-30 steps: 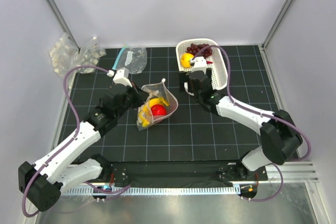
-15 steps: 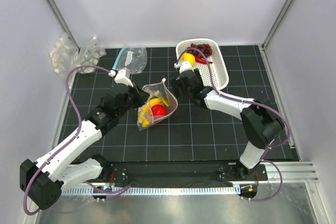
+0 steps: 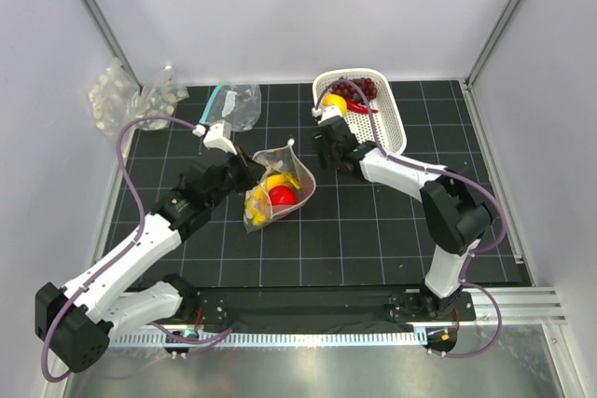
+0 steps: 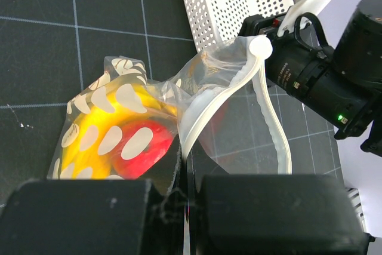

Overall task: Place the food in the zip-top bag and seal the zipper
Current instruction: Move the bin to the center of the board, then pick up the fake fruit from the bin, then place the fake fruit in the zipper food storage bag.

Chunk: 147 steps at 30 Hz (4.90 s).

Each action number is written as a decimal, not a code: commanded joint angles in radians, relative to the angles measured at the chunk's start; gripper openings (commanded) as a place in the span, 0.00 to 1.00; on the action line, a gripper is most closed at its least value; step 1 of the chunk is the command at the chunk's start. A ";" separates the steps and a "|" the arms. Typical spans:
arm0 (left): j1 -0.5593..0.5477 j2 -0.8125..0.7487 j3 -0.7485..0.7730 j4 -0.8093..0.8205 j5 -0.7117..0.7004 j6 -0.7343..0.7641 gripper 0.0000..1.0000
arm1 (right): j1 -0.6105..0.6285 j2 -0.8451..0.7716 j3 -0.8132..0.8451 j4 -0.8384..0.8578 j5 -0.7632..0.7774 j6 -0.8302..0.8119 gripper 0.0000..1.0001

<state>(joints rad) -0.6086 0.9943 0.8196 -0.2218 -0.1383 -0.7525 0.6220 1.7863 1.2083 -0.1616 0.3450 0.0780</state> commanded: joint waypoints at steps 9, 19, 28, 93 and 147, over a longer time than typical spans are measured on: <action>-0.003 -0.005 0.021 0.016 -0.010 0.005 0.01 | -0.007 -0.002 0.079 -0.145 -0.031 0.068 0.29; -0.003 -0.005 0.019 0.015 -0.012 0.005 0.01 | 0.024 -0.106 0.043 -0.233 -0.011 0.137 0.01; -0.003 -0.010 0.021 0.015 -0.012 0.008 0.01 | 0.116 -0.136 0.068 -0.340 0.026 0.091 0.01; -0.003 -0.002 0.018 0.027 0.051 -0.002 0.02 | -0.105 -0.119 -0.084 -0.379 0.187 0.606 0.92; -0.054 0.112 0.067 0.033 0.123 0.008 0.00 | 0.274 -0.841 -0.566 0.471 -0.396 0.100 0.37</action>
<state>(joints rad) -0.6548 1.1042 0.8486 -0.2150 -0.0303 -0.7551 0.8780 0.9337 0.6289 0.2333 -0.0826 0.2279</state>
